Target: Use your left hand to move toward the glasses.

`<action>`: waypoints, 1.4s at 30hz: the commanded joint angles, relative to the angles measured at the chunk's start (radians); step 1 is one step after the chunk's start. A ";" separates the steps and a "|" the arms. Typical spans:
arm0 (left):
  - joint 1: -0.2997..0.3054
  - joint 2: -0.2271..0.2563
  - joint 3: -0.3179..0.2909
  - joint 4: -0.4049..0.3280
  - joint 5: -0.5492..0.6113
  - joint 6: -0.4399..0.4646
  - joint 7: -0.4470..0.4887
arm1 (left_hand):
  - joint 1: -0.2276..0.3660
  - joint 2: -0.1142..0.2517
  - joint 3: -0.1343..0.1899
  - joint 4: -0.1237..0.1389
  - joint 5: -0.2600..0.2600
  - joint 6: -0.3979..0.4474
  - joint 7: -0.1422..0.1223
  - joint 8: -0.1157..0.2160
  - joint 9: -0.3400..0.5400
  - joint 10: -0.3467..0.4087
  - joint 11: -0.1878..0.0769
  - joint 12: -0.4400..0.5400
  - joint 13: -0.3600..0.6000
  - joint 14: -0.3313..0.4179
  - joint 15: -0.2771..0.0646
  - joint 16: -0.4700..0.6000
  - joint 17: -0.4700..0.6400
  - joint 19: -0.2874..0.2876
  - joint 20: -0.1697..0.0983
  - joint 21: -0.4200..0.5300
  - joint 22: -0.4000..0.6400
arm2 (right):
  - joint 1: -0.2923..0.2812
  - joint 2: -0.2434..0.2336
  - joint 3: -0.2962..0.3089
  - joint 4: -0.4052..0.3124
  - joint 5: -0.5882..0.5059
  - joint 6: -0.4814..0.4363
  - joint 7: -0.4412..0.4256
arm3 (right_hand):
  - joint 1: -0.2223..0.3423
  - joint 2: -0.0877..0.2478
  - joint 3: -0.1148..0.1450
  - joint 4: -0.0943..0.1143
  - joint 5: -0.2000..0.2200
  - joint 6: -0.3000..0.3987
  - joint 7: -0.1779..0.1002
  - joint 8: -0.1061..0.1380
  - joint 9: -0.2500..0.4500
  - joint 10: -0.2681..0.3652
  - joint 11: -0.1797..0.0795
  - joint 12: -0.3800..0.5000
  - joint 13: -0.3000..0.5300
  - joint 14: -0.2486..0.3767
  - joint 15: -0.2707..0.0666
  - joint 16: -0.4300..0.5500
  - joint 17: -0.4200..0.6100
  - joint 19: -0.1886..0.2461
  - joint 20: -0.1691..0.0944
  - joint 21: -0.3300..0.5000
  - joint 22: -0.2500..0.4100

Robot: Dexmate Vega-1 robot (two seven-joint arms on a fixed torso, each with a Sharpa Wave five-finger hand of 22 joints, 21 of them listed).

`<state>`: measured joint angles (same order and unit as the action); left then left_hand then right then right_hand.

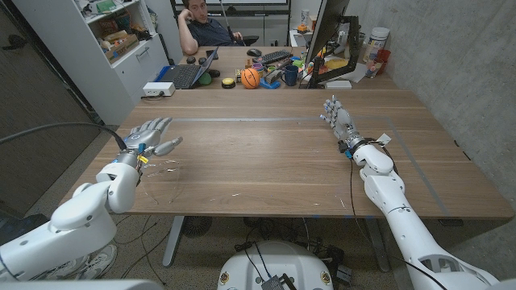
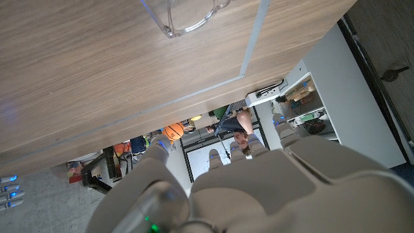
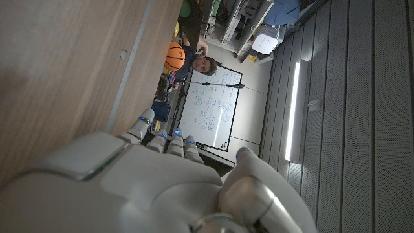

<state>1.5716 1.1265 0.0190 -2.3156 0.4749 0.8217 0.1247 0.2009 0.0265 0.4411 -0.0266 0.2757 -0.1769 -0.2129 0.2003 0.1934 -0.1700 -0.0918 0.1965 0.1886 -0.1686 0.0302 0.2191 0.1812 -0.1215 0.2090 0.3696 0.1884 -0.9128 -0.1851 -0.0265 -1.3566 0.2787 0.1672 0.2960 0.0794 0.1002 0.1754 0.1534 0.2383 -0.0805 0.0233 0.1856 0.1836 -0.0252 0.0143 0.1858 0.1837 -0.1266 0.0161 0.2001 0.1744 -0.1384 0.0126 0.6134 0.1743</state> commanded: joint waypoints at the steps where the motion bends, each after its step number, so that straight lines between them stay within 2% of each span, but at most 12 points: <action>1: -0.064 0.067 0.075 0.030 -0.088 0.041 -0.014 | 0.015 -0.001 0.003 -0.007 0.000 -0.077 -0.008 0.009 0.002 -0.137 -0.006 0.006 0.003 -0.072 -0.009 0.005 0.003 0.013 0.006 0.005 0.002 | 0.002 -0.001 0.001 0.007 0.003 0.002 0.006 | -0.012 -0.002 -0.006 0.001 0.005 0.003 -0.003 0.007 0.003 -0.002 -0.006 0.007 0.004 -0.003 0.006 0.004 0.005 0.006 0.000 -0.003 0.006; 8: -0.110 0.110 0.128 0.042 -0.149 0.052 -0.024 | 0.036 0.003 0.009 -0.025 -0.004 -0.068 -0.008 0.012 0.002 -0.114 -0.007 0.010 0.003 -0.057 -0.030 0.009 0.002 0.036 0.006 0.005 0.001 | -0.005 -0.004 0.005 -0.001 0.006 -0.002 0.009 | -0.015 -0.002 -0.008 0.001 0.006 0.003 -0.003 0.007 0.003 -0.001 -0.008 0.008 0.004 -0.002 0.006 0.004 0.005 0.007 0.001 -0.005 0.006; 12: -0.148 0.138 0.174 0.041 -0.175 0.079 -0.039 | 0.049 0.004 0.011 -0.038 -0.007 -0.053 -0.008 0.017 0.003 -0.078 -0.014 0.018 0.003 -0.029 -0.033 0.018 0.001 0.054 0.006 0.003 0.000 | -0.007 -0.005 0.006 -0.002 0.005 0.002 0.010 | -0.016 -0.003 -0.009 0.001 0.006 0.004 -0.003 0.007 0.003 -0.001 -0.009 0.007 0.004 -0.002 0.005 0.004 0.005 0.008 0.000 -0.006 0.006; 17: -0.189 0.169 0.227 0.042 -0.209 0.104 -0.051 | 0.056 0.005 0.012 -0.044 -0.008 -0.048 -0.008 0.018 0.003 -0.061 -0.010 0.021 0.004 -0.019 -0.029 0.020 0.001 0.063 0.006 0.001 0.000 | -0.013 -0.007 0.009 -0.010 0.007 0.002 0.009 | -0.017 -0.003 -0.010 0.002 0.007 0.003 -0.004 0.006 0.003 -0.001 -0.009 0.007 0.004 -0.002 0.005 0.004 0.005 0.008 0.001 -0.008 0.006; 22: -0.220 0.196 0.269 0.033 -0.238 0.130 -0.053 | 0.075 0.009 0.018 -0.060 -0.010 -0.041 -0.008 0.019 0.004 -0.022 -0.009 0.029 0.005 -0.002 -0.040 0.023 0.001 0.079 0.005 -0.002 0.000 | -0.019 -0.009 0.011 -0.017 0.007 0.002 0.010 | -0.018 -0.003 -0.011 0.002 0.008 0.003 -0.004 0.006 0.003 0.000 -0.009 0.007 0.004 -0.002 0.005 0.004 0.004 0.008 0.000 -0.009 0.006; 29: -0.221 0.227 0.282 0.011 -0.287 0.156 -0.016 | 0.117 0.033 0.036 -0.085 -0.016 -0.021 -0.008 0.024 0.005 0.015 -0.007 0.027 0.008 0.012 -0.050 0.020 0.001 0.084 0.002 -0.017 0.000 | -0.022 -0.009 0.011 -0.022 0.010 -0.003 0.013 | -0.020 -0.003 -0.013 0.002 0.008 0.003 -0.004 0.006 0.003 0.001 -0.010 0.007 0.004 -0.001 0.006 0.004 0.004 0.009 0.000 -0.012 0.006; 42: -0.258 0.265 0.320 0.001 -0.336 0.158 0.033 | 0.130 0.045 0.043 -0.092 -0.023 -0.016 -0.009 0.025 0.006 0.016 -0.008 0.020 0.009 0.003 -0.056 0.013 0.001 0.083 -0.003 -0.025 0.001 | -0.029 -0.010 0.012 -0.030 0.008 -0.004 0.010 | -0.022 -0.002 -0.015 0.002 0.010 0.003 -0.002 0.006 0.003 0.000 -0.009 0.006 0.004 -0.001 0.005 0.004 0.004 0.009 0.001 -0.016 0.006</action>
<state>1.3491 1.3578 0.3005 -2.3061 0.1801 0.9704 0.1255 0.3149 0.0720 0.4824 -0.1147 0.2549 -0.1768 -0.2127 0.2157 0.1980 -0.1557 -0.1053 0.2187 0.1935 -0.1526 -0.0216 0.2343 0.1815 -0.0377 0.2075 0.3473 0.1861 -0.9363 -0.1937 -0.0159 -1.3796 0.2874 0.1657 0.3077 0.0663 0.0950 0.1656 0.1574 0.2383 -0.0768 0.0196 0.1856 0.1836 -0.0197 0.0087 0.1858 0.1837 -0.1267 0.0159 0.2001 0.1743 -0.1294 0.0143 0.5989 0.1793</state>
